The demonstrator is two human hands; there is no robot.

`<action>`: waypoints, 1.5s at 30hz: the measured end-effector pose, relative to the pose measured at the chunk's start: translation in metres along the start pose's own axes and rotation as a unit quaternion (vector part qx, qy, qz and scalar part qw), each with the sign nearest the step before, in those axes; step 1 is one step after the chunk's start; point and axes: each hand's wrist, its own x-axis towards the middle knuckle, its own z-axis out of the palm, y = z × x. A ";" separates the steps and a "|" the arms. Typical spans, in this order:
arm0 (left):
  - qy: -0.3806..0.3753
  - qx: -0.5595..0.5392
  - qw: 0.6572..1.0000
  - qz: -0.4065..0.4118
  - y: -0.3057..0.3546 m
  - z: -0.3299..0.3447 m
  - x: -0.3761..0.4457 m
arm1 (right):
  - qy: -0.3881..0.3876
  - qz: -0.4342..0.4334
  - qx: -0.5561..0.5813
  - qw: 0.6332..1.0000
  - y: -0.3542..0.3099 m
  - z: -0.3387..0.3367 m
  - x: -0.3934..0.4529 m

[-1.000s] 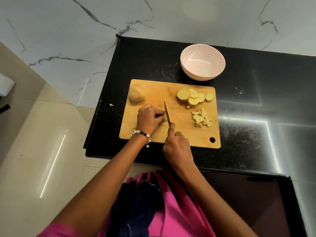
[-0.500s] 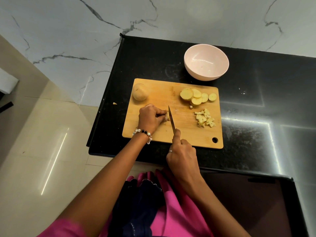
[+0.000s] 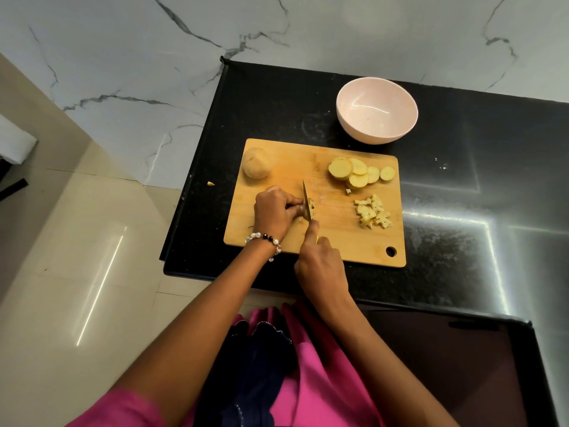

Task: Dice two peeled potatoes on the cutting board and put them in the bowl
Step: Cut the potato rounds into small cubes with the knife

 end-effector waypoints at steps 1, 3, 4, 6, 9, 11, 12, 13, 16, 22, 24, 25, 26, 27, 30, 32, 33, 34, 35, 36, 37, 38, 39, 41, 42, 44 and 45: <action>0.001 0.004 1.000 0.005 0.001 0.000 0.000 | 0.004 0.005 0.003 1.000 0.001 0.002 -0.008; -0.002 0.008 1.000 0.018 0.000 -0.001 0.000 | 0.015 0.006 0.013 1.000 0.003 0.005 -0.020; -0.005 0.008 1.000 0.024 -0.001 -0.001 0.000 | 0.017 0.003 0.015 1.000 0.004 0.006 -0.021; -0.017 0.007 0.999 0.035 -0.002 -0.003 -0.003 | 0.032 -0.004 0.023 0.999 0.005 0.006 -0.016; -0.032 0.000 0.998 0.048 -0.005 -0.009 -0.006 | 0.036 0.000 0.012 0.999 0.004 0.009 -0.007; -0.053 -0.001 0.997 0.054 -0.005 -0.011 -0.007 | 0.036 0.007 0.001 0.999 0.004 0.011 -0.005; -0.063 -0.003 0.996 0.055 -0.006 -0.012 -0.007 | 0.033 0.007 0.009 0.999 0.005 0.010 -0.005; -0.072 -0.005 0.996 0.054 -0.007 -0.013 -0.007 | 0.035 0.004 0.028 0.999 0.006 0.011 -0.004; -0.092 -0.002 0.994 0.055 -0.010 -0.012 -0.009 | 0.013 0.005 0.086 0.996 0.014 0.011 0.002; -0.037 0.012 0.997 0.069 -0.010 -0.002 -0.015 | 0.011 0.003 0.101 0.995 0.019 0.014 0.010; -0.017 0.016 0.997 0.067 -0.010 0.001 -0.014 | 0.014 -0.001 0.109 0.994 0.020 0.013 0.012; -0.008 0.021 0.998 0.066 -0.009 0.003 -0.013 | 0.017 -0.004 0.116 0.993 0.020 0.013 0.013; 0.002 0.025 0.998 0.065 -0.008 0.004 -0.013 | 0.020 -0.007 0.126 0.992 0.021 0.012 0.014; 0.014 0.026 0.998 0.063 -0.007 0.005 -0.012 | 0.026 -0.010 0.137 0.990 0.021 0.012 0.016; 0.034 0.022 0.998 0.053 -0.007 0.006 -0.010 | 0.065 -0.018 0.161 0.985 0.024 0.008 0.017; 0.023 0.020 0.998 0.058 -0.009 0.005 -0.009 | 0.085 -0.022 0.163 0.983 0.027 0.007 0.013; 0.013 0.015 0.998 0.062 -0.010 0.004 -0.009 | 0.087 -0.021 0.157 0.984 0.029 0.006 0.010; 0.000 0.010 0.998 0.067 -0.011 0.003 -0.008 | 0.081 -0.018 0.147 0.986 0.029 0.005 0.007; -0.015 0.006 0.997 0.071 -0.012 0.002 -0.008 | 0.073 -0.014 0.138 0.988 0.029 0.005 0.003; -0.026 0.005 0.997 0.075 -0.013 0.001 -0.008 | 0.065 -0.011 0.133 0.989 0.029 0.005 -0.001; -0.032 0.006 0.997 0.077 -0.013 0.000 -0.007 | 0.060 -0.010 0.130 0.990 0.028 0.006 -0.004; -0.030 0.005 0.997 0.077 -0.013 0.000 -0.007 | 0.056 -0.010 0.126 0.990 0.026 0.007 -0.007; -0.025 0.001 0.997 0.076 -0.013 0.001 -0.007 | 0.048 -0.009 0.123 0.991 0.024 0.007 -0.008; -0.011 -0.008 0.997 0.072 -0.011 0.002 -0.009 | 0.032 -0.004 0.114 0.993 0.021 0.007 -0.010; -0.006 -0.010 0.997 0.070 -0.011 0.003 -0.009 | 0.027 -0.004 0.106 0.994 0.020 0.008 -0.011; 0.001 -0.011 0.998 0.065 -0.010 0.005 -0.010 | 0.026 -0.006 0.090 0.996 0.020 0.007 -0.012; 0.003 -0.011 0.998 0.063 -0.010 0.005 -0.010 | 0.023 -0.008 0.083 0.996 0.020 0.006 -0.013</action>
